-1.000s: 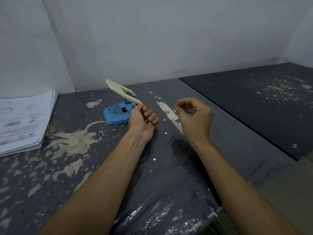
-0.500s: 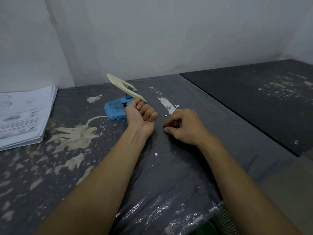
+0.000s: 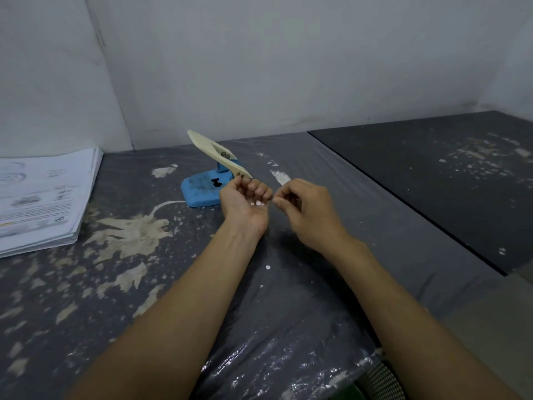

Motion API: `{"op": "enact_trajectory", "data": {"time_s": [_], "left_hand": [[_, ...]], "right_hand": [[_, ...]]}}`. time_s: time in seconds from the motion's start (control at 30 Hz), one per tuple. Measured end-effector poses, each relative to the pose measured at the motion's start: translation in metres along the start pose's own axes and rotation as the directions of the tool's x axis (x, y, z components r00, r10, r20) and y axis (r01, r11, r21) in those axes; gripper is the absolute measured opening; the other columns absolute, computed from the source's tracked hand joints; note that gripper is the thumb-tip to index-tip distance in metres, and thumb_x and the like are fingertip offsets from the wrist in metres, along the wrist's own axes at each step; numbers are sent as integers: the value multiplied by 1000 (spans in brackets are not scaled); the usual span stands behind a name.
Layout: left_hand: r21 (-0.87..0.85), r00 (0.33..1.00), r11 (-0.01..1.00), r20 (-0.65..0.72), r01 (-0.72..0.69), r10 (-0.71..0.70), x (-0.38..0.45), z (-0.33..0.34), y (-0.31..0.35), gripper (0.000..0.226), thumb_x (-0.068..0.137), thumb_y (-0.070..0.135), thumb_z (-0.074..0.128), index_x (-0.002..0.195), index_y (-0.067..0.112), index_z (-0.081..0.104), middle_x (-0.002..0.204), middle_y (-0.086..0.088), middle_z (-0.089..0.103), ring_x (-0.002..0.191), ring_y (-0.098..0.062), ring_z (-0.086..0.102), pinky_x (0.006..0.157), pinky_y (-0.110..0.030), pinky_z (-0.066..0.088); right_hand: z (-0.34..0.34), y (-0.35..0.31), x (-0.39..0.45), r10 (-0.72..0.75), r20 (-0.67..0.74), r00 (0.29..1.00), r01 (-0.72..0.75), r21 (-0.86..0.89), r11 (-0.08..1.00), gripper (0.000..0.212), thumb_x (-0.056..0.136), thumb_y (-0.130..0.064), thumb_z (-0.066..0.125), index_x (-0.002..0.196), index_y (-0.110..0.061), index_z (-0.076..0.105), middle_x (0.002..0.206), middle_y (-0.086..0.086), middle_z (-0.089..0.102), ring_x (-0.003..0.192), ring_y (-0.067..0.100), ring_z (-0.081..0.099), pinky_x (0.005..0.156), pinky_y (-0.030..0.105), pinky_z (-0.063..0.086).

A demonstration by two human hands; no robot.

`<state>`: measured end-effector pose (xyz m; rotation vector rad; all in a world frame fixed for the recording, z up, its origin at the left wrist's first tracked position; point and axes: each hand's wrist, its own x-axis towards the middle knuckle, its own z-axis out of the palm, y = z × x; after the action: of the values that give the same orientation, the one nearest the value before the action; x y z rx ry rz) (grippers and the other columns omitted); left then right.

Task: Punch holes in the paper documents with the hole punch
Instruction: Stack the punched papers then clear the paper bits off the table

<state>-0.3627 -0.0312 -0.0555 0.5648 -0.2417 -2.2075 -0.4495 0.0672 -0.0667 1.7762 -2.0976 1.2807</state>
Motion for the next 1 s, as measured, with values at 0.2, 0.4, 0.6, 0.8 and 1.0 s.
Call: {"op": "enact_trajectory", "data": {"time_s": [0.2,0.4,0.6,0.8,1.0], "left_hand": [[-100,999,994,-30,35,-39,-3,-1,-1,32,100,17,44,76,6,63,68,-7,60,58,-16,59,54,-26,54],[-113,998,992,4,56,-56,-12,2,-1,35,101,18,43,79,3,65,70,-9,65,63,-19,64,55,-26,57],[-97,1000,995,-5,-6,5,-5,0,-1,31,100,14,41,87,-1,65,78,-14,67,73,-26,67,75,-38,58],[-87,1000,996,-1,1,-1,-7,1,0,33,101,17,40,86,0,65,75,-12,67,70,-24,67,68,-36,60],[-100,1000,995,3,-6,6,-7,1,1,30,99,15,43,81,3,63,68,-10,64,61,-21,64,60,-32,56]], "right_hand": [[9,-22,21,-116,74,990,113,49,992,11,84,-3,71,91,-10,77,87,-3,70,82,8,64,78,21,50],[12,-21,20,-142,-23,990,143,62,988,20,77,2,77,90,-13,80,87,0,76,81,10,68,79,28,57],[13,-6,4,-85,-58,995,82,-47,996,20,78,-8,73,92,-19,81,76,-3,66,66,5,53,65,25,49],[19,-6,0,-74,26,997,72,78,994,29,85,-4,70,106,-22,79,85,-4,63,78,10,59,73,19,48],[8,-6,1,14,-189,982,10,126,992,21,80,1,73,92,-15,80,79,-4,66,67,11,60,61,18,47]]}}
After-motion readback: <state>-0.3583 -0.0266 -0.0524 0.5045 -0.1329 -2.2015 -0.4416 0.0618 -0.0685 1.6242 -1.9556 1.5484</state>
